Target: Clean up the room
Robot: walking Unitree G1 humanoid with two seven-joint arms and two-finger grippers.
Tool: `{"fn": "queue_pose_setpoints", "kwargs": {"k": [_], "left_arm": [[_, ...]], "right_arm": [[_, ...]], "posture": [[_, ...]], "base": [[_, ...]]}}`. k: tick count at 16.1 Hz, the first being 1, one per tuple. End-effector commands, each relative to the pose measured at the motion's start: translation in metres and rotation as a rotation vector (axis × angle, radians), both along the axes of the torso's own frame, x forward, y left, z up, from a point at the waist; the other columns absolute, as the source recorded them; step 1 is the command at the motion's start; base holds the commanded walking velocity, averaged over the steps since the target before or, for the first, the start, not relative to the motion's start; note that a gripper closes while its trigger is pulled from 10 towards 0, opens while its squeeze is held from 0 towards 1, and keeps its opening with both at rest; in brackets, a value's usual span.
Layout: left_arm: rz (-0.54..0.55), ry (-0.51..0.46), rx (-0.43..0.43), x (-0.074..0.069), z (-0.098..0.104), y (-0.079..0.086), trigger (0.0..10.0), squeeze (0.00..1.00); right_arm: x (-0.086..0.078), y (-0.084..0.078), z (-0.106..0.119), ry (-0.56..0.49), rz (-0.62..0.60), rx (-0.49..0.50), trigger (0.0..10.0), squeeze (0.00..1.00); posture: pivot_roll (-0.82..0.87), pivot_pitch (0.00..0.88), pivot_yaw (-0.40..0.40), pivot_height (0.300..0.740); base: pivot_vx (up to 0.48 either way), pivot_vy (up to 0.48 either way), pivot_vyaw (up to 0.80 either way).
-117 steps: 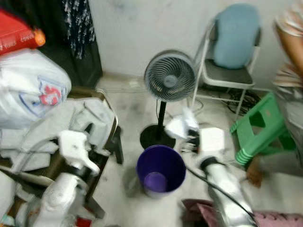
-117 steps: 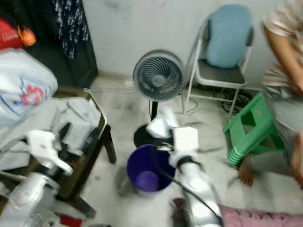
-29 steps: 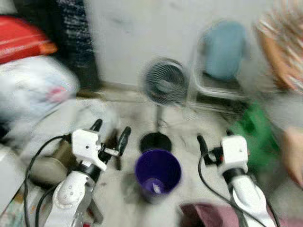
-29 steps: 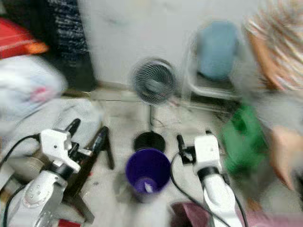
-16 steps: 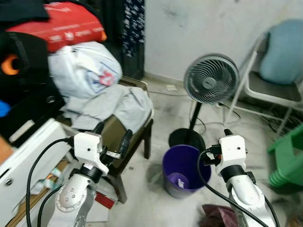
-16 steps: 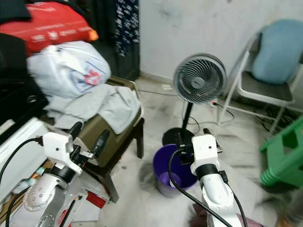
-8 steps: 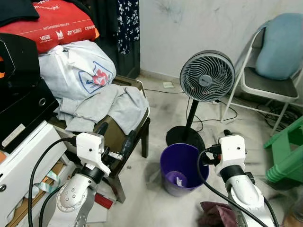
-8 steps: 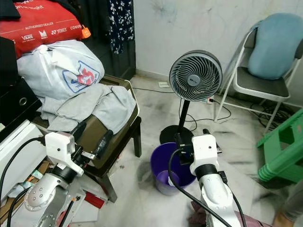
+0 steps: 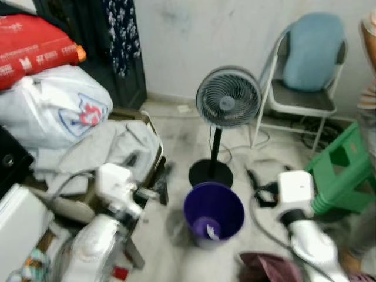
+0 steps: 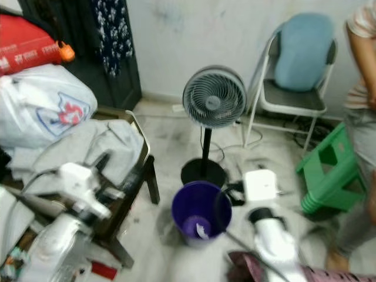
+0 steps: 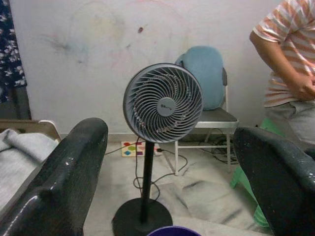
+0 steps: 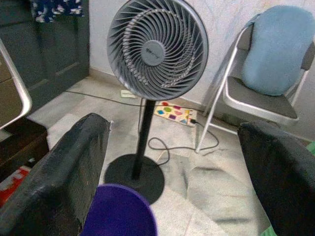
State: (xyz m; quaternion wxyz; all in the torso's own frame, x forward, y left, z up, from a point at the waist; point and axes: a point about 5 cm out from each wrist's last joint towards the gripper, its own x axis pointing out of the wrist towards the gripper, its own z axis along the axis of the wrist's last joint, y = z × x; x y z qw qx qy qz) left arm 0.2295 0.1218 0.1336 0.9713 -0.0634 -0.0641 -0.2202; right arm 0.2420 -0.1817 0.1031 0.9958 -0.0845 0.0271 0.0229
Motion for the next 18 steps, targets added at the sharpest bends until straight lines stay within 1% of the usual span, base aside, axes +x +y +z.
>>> {"fn": "queue_pose_setpoints", "kwargs": {"k": [1, 7, 8, 10, 13, 14, 17, 18], "left_arm": [[0.028, 0.008, 0.021, -0.001, -0.001, 0.010, 10.0, 0.00], [0.015, 0.018, 0.016, -0.001, -0.003, 0.008, 10.0, 0.00], [0.017, 0.031, 0.019, -0.001, -0.004, 0.007, 10.0, 0.00], [-0.031, 0.011, 0.063, -0.003, -0.005, 0.000, 10.0, 0.00], [-0.017, 0.015, 0.054, -0.003, -0.005, 0.001, 10.0, 0.00], [-0.011, 0.017, 0.052, -0.003, -0.005, 0.002, 10.0, 0.00], [-0.005, 0.012, 0.052, -0.001, -0.004, 0.002, 10.0, 0.00], [-0.006, 0.006, 0.054, 0.000, -0.004, 0.004, 10.0, 0.00]], "right_arm": [[0.003, 0.011, 0.006, -0.024, 0.032, 0.021, 10.0, 0.00], [0.002, 0.012, 0.003, -0.011, 0.043, 0.020, 10.0, 0.00], [0.003, 0.013, 0.003, -0.011, 0.045, 0.020, 10.0, 0.00], [0.005, 0.015, 0.005, -0.017, 0.051, 0.013, 10.0, 0.00], [0.005, 0.017, 0.005, -0.017, 0.079, 0.021, 10.0, 0.00], [0.006, 0.019, 0.004, -0.022, 0.092, 0.019, 10.0, 0.00], [0.013, 0.032, 0.006, -0.040, 0.120, 0.016, 10.0, 0.00], [0.015, 0.032, 0.005, -0.032, 0.119, 0.002, 10.0, 0.00]], "posture": [[-0.10, 0.083, -0.005, 0.740], [-0.10, 0.084, -0.007, 0.740], [-0.10, 0.083, -0.007, 0.740], [-0.10, 0.084, -0.007, 0.740], [-0.10, 0.090, 0.005, 0.740], [-0.10, 0.083, 0.009, 0.740], [-0.09, 0.077, 0.004, 0.740], [-0.09, 0.073, -0.002, 0.740]], "base": [[0.424, 0.000, 0.00], [0.416, 0.000, 0.00], [0.000, 0.000, 0.00], [0.000, 0.000, 0.00], [0.000, 0.000, 0.00], [0.000, 0.000, 0.57], [0.000, 0.000, 0.78], [0.000, 0.000, 0.78]]}}
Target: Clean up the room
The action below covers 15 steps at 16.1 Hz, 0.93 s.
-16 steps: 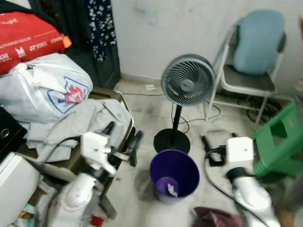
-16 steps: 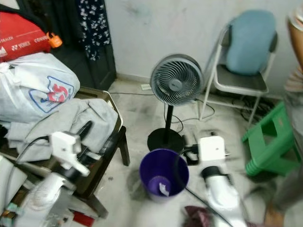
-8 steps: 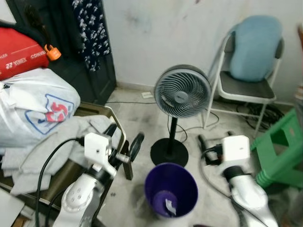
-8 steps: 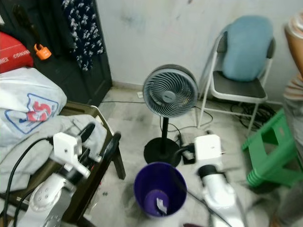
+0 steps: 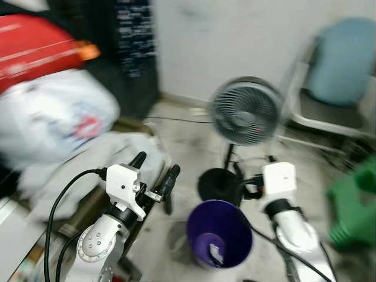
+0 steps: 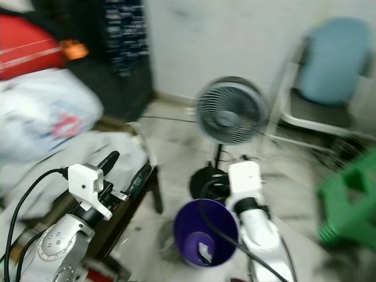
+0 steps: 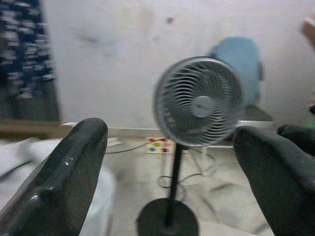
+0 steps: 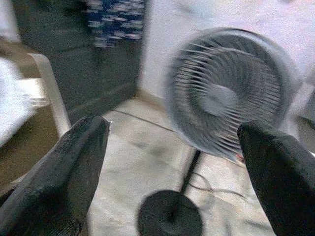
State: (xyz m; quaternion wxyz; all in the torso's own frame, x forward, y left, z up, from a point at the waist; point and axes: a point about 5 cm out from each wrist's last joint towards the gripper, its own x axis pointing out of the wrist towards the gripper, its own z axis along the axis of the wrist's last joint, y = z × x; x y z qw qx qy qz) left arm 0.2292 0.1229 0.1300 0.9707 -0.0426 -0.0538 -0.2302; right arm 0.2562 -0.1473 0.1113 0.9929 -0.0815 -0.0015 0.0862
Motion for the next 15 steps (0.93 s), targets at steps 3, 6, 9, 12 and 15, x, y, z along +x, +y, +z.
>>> {"fn": "queue_pose_setpoints", "kwargs": {"k": [3, 6, 9, 12, 15], "left_arm": [[0.034, -0.008, 0.006, 0.003, 0.000, 0.006, 10.0, 0.00], [0.018, -0.014, 0.006, 0.003, 0.001, 0.002, 10.0, 0.00], [-0.011, -0.012, -0.012, 0.001, 0.001, -0.003, 10.0, 0.00], [0.033, -0.008, 0.011, 0.000, 0.000, 0.002, 10.0, 0.00], [0.067, -0.005, 0.029, -0.003, 0.000, 0.010, 10.0, 0.00]], "right_arm": [[0.003, -0.004, -0.006, 0.020, -0.010, -0.018, 10.0, 0.00], [0.004, -0.004, -0.006, 0.018, -0.012, -0.023, 10.0, 0.00], [0.003, -0.003, -0.008, 0.022, -0.019, -0.019, 10.0, 0.00], [0.004, -0.003, -0.005, 0.013, -0.018, -0.011, 10.0, 0.00], [0.005, -0.004, -0.004, 0.008, -0.023, -0.006, 10.0, 0.00]], "posture": [[-0.09, 0.064, -0.005, 0.740], [-0.09, 0.064, -0.001, 0.740], [-0.10, 0.063, 0.002, 0.740], [-0.09, 0.064, 0.001, 0.740], [-0.08, 0.078, 0.001, 0.740]], "base": [[0.000, 0.000, 0.78], [0.000, 0.000, 0.78], [0.000, 0.000, 0.78], [0.000, 0.000, 0.78], [0.000, 0.000, 0.79]]}}
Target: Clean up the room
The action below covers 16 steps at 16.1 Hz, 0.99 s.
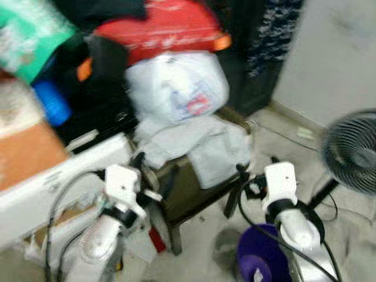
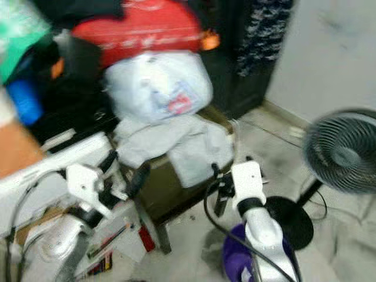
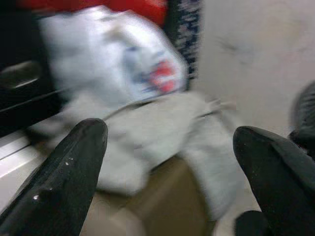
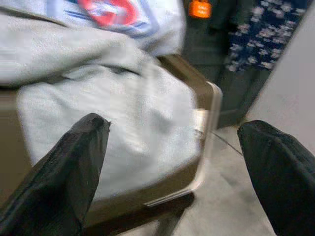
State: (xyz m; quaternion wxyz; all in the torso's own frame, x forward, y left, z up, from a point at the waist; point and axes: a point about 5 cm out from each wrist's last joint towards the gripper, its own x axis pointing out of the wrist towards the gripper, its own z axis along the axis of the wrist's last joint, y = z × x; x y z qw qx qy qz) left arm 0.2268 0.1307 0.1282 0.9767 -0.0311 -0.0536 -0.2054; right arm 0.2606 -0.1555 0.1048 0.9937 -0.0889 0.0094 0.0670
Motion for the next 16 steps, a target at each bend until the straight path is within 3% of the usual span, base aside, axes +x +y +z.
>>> {"fn": "queue_pose_setpoints", "kwargs": {"k": [1, 5, 16], "left_arm": [[0.022, -0.001, 0.012, -0.0016, 0.0016, 0.0035, 10.0, 0.00], [0.048, 0.001, 0.020, -0.0059, 0.0026, 0.0076, 10.0, 0.00], [0.076, 0.016, 0.031, -0.0003, 0.0035, 0.0065, 10.0, 0.00]], "right_arm": [[0.0010, 0.0056, 0.0031, -0.010, 0.018, 0.015, 10.0, 0.00], [0.0003, 0.0063, 0.0030, -0.007, 0.029, 0.017, 10.0, 0.00], [0.0004, 0.0072, 0.0023, -0.006, 0.036, 0.018, 10.0, 0.00]], "posture": [[-0.08, 0.080, 0.000, 0.740], [-0.06, 0.083, -0.008, 0.740], [-0.07, 0.085, -0.005, 0.740]], "base": [[0.000, 0.000, 0.79], [0.000, 0.000, 0.78], [0.000, 0.000, 0.78]]}}
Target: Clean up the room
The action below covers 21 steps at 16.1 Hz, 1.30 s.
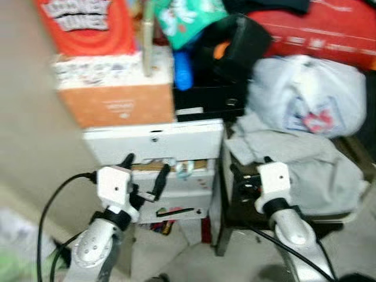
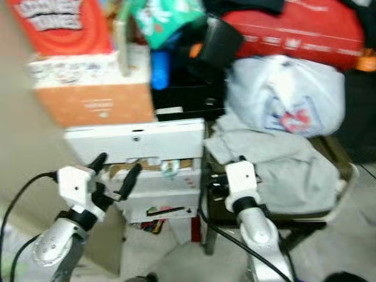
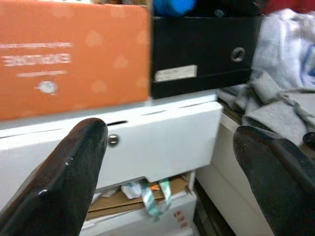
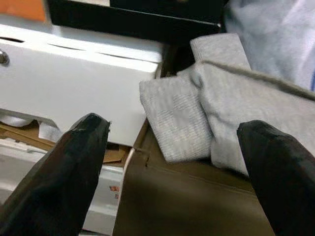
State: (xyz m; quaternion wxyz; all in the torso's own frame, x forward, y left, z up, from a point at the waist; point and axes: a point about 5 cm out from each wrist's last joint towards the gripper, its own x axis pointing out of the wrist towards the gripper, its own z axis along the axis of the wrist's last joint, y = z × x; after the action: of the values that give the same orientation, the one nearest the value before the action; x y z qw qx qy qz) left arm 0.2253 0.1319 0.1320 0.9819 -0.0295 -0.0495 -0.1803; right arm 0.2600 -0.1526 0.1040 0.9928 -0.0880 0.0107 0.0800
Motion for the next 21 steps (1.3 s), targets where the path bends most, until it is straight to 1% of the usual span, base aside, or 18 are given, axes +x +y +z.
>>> {"fn": "queue_pose_setpoints", "kwargs": {"k": [1, 3, 8, 9, 10, 11, 12, 13, 14, 16, 21], "left_arm": [[0.019, 0.009, 0.029, 0.000, 0.000, 0.005, 10.0, 0.00], [0.012, 0.014, 0.032, -0.001, -0.001, 0.005, 10.0, 0.00], [0.057, 0.023, 0.057, -0.001, -0.002, 0.009, 10.0, 0.00], [0.110, 0.026, 0.069, -0.004, -0.002, 0.016, 10.0, 0.00], [0.137, 0.036, 0.073, -0.008, -0.003, 0.020, 10.0, 0.00], [0.151, 0.060, 0.082, -0.016, -0.008, 0.025, 10.0, 0.00], [0.168, 0.076, 0.087, -0.021, -0.011, 0.030, 10.0, 0.00], [0.181, 0.082, 0.090, -0.022, -0.012, 0.032, 10.0, 0.00], [0.183, 0.077, 0.090, -0.022, -0.010, 0.032, 10.0, 0.00], [0.183, 0.073, 0.090, -0.021, -0.009, 0.032, 10.0, 0.00], [0.174, 0.066, 0.095, -0.019, -0.008, 0.030, 10.0, 0.00]], "right_arm": [[0.000, 0.004, 0.003, -0.010, 0.011, 0.017, 10.0, 0.00], [-0.001, 0.005, 0.003, -0.009, 0.014, 0.020, 10.0, 0.00], [-0.002, 0.004, 0.004, -0.011, 0.020, 0.015, 10.0, 0.00], [-0.006, 0.003, 0.006, -0.011, 0.021, 0.017, 10.0, 0.00], [-0.009, 0.002, 0.009, -0.015, 0.021, 0.019, 10.0, 0.00], [-0.015, -0.001, 0.010, -0.011, 0.021, 0.019, 10.0, 0.00], [-0.021, -0.003, 0.009, -0.004, 0.023, 0.010, 10.0, 0.00], [-0.027, -0.007, 0.006, 0.009, 0.027, -0.009, 10.0, 0.00], [-0.031, -0.011, 0.004, 0.018, 0.023, -0.019, 10.0, 0.00], [-0.032, -0.017, 0.003, 0.030, -0.002, -0.025, 10.0, 0.00], [-0.029, -0.011, 0.002, 0.031, 0.011, -0.018, 10.0, 0.00]], "posture": [[-0.07, 0.087, -0.003, 0.740], [-0.07, 0.089, -0.004, 0.740], [-0.06, 0.089, -0.007, 0.740], [-0.07, 0.090, -0.007, 0.740], [-0.07, 0.091, -0.010, 0.740], [-0.06, 0.093, -0.014, 0.740], [-0.06, 0.095, -0.016, 0.740], [-0.05, 0.095, -0.018, 0.740], [-0.05, 0.095, -0.018, 0.740], [-0.06, 0.089, -0.020, 0.740], [-0.05, 0.086, -0.017, 0.740]], "base": [[0.000, 0.000, 0.79], [0.000, 0.000, 0.65], [0.000, 0.000, 0.00], [0.000, 0.000, 0.00], [0.000, 0.000, 0.00], [0.000, 0.000, 0.00], [0.000, 0.000, 0.00], [0.000, 0.000, 0.00], [0.000, 0.000, 0.00], [0.000, 0.000, 0.50], [0.000, 0.000, 0.57]]}}
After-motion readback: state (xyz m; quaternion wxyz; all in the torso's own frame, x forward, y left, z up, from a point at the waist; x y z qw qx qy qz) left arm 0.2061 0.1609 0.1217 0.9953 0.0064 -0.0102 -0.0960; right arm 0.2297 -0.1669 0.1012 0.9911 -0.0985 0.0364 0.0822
